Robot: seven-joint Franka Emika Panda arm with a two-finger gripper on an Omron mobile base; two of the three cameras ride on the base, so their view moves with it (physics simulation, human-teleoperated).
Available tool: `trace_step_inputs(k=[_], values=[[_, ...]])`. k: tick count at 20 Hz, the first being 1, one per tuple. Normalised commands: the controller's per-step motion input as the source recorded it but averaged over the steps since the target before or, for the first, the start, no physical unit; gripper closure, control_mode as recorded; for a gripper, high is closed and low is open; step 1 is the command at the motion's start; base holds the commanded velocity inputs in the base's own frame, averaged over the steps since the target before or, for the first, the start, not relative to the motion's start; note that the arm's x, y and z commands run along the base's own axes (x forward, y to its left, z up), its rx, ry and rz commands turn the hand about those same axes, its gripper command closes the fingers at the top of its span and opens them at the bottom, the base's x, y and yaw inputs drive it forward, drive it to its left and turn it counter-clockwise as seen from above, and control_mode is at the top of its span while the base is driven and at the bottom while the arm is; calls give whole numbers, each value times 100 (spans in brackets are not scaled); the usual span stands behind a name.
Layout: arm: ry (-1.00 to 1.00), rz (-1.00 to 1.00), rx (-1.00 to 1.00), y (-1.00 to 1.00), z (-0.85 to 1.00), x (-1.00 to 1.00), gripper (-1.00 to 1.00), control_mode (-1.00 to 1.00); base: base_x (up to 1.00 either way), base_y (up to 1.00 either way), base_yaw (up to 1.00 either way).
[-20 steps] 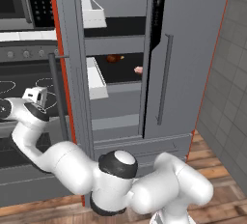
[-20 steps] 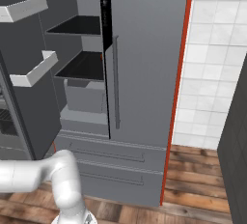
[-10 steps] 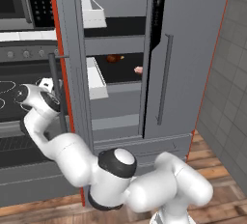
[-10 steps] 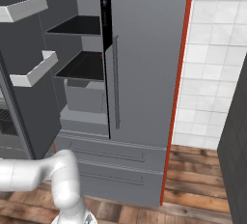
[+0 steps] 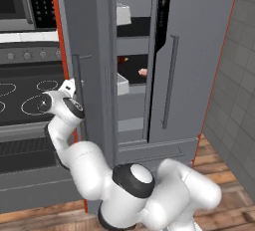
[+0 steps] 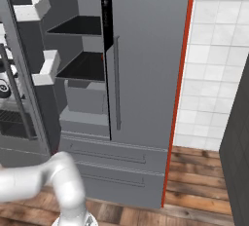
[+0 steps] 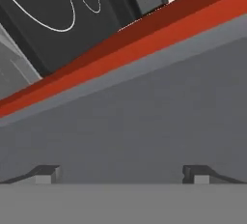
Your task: Place the steak on the counter behind the older steak on the same shelf of the fridge to maintain FIFO order. Close the fridge door when finished.
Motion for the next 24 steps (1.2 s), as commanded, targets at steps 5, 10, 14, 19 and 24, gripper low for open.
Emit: trace_step_inputs(k=[5, 10, 14, 19, 24], values=[[-23, 0, 11, -99, 0, 0, -100, -100, 0, 0, 0], [-18, 0, 12, -97, 0, 1, -100, -100, 0, 0, 0], [-14, 0, 11, -82, 0, 19, -100, -100, 0, 0, 0], [-10, 0, 8, -60, 3, 29, -100, -100, 0, 0, 0], [-3, -1, 6, -40, 8, 38, -100, -100, 0, 0, 0]])
